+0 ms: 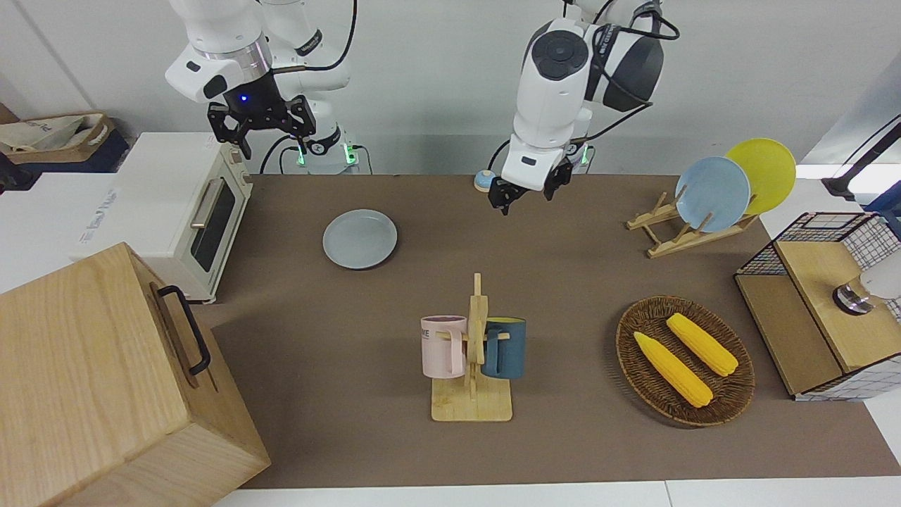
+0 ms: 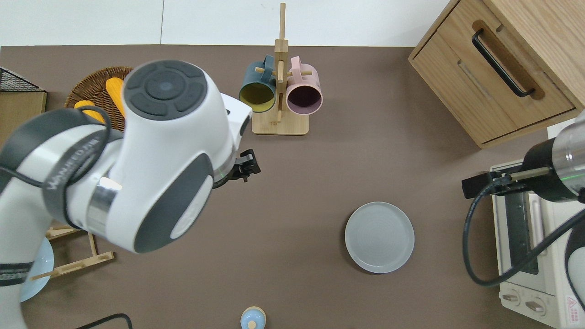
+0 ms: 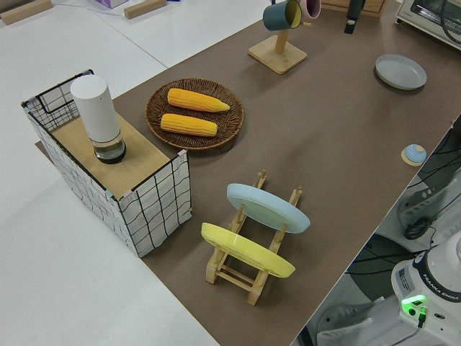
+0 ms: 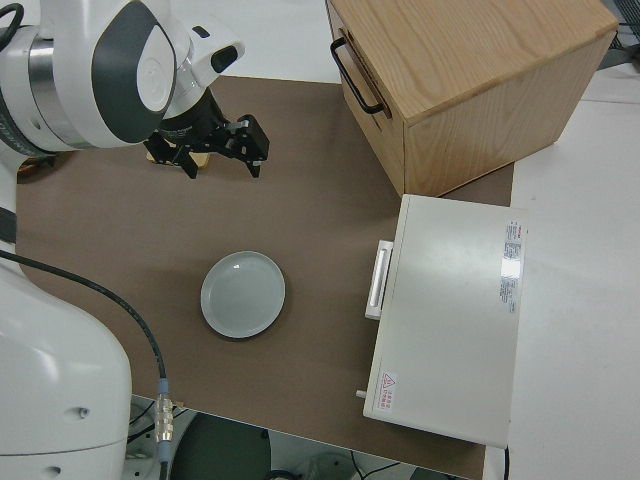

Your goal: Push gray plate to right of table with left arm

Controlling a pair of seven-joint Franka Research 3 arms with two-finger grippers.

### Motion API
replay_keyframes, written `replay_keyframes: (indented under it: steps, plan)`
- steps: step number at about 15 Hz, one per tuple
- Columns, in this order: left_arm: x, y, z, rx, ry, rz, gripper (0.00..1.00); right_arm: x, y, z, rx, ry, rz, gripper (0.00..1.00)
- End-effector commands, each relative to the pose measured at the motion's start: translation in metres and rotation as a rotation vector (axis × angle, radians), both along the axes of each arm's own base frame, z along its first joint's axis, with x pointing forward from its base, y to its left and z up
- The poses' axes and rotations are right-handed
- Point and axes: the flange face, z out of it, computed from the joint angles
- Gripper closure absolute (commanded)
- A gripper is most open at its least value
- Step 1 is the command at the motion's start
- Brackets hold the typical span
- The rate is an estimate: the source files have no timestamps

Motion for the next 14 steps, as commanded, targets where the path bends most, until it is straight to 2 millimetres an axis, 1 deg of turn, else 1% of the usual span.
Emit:
replay_keyframes:
  steps: [1,2,3,5,8,10,12,14]
  plan:
    - [0.020,0.060,0.034,-0.031,0.006,-0.118,0.02,-0.002,-0.002,0.004,0.009,0.005,-0.006,0.017]
    - [0.023,0.074,0.043,-0.041,-0.003,-0.156,0.02,-0.003,-0.002,0.004,0.009,0.005,-0.005,0.017]
    - [0.026,0.092,0.049,-0.049,-0.012,-0.167,0.02,-0.002,-0.002,0.004,0.009,0.005,-0.006,0.017]
    - [0.030,0.120,0.058,-0.055,-0.027,-0.209,0.02,-0.003,-0.002,0.004,0.009,0.007,-0.006,0.017]
    - [0.036,0.162,0.063,-0.069,-0.029,-0.292,0.02,-0.002,-0.002,0.004,0.009,0.005,-0.006,0.017]
    - [0.041,0.196,0.065,-0.075,-0.030,-0.328,0.02,-0.003,-0.002,0.004,0.009,0.005,-0.006,0.017]
    - [0.038,0.219,0.072,-0.080,-0.041,-0.328,0.02,-0.003,-0.002,0.004,0.009,0.005,-0.005,0.017]
    - [0.035,0.237,0.069,-0.076,-0.033,-0.293,0.02,-0.002,-0.002,0.004,0.009,0.005,-0.008,0.017]
